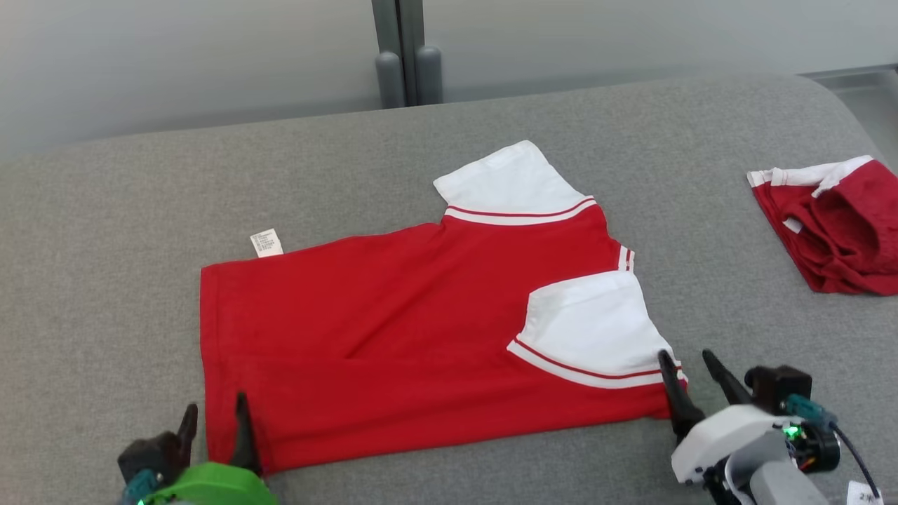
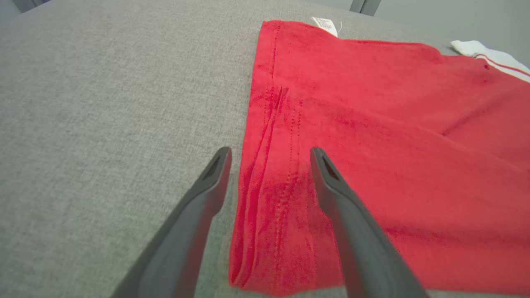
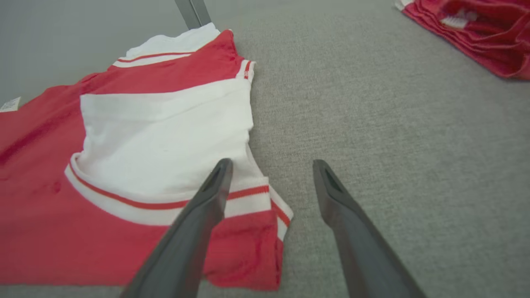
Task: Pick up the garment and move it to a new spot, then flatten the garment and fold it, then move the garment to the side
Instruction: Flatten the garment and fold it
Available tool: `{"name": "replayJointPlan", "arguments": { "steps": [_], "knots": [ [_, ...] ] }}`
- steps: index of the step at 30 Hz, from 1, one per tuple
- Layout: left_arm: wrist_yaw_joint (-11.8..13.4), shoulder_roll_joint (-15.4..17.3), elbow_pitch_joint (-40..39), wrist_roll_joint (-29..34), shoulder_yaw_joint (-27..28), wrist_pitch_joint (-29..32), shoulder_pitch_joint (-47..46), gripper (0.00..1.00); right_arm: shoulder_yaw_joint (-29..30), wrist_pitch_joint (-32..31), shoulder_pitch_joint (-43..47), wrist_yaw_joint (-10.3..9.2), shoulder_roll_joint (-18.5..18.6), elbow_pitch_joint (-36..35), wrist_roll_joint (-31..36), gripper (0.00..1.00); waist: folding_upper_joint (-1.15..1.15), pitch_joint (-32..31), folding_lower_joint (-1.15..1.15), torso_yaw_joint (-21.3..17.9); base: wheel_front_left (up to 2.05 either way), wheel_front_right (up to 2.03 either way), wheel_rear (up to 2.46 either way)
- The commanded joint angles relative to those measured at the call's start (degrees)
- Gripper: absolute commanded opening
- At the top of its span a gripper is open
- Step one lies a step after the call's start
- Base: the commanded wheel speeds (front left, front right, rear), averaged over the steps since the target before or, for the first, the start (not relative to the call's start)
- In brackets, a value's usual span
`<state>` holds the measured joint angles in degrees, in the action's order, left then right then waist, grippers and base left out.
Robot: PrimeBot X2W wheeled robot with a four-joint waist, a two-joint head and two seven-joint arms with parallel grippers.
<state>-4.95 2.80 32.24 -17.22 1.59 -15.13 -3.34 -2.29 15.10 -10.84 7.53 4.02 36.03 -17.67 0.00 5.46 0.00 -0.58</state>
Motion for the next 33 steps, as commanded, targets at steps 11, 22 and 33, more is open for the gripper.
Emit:
{"name": "replayJointPlan", "arguments": {
  "steps": [11,22,33],
  "knots": [
    [-2.1,6.3,9.6,2.6,-0.3,0.0,-22.2,1.00,-2.4,-1.3,-17.1,-0.10,0.6,-0.2,5.3,1.00,0.00,10.5,0.00,-0.2,0.00,0.00,0.00],
    [-2.5,9.7,21.9,1.4,-5.4,0.0,-34.9,1.00,-5.4,-0.9,-26.4,-0.10,0.2,4.7,7.7,1.00,0.00,15.8,0.00,-0.3,0.00,0.00,0.00],
    [-2.5,9.4,22.4,-2.9,-10.9,0.1,-37.9,0.00,-7.7,-2.6,-35.1,-0.10,1.9,10.3,8.9,1.00,0.00,17.3,0.00,2.3,0.00,0.00,0.00]
  ]
}}
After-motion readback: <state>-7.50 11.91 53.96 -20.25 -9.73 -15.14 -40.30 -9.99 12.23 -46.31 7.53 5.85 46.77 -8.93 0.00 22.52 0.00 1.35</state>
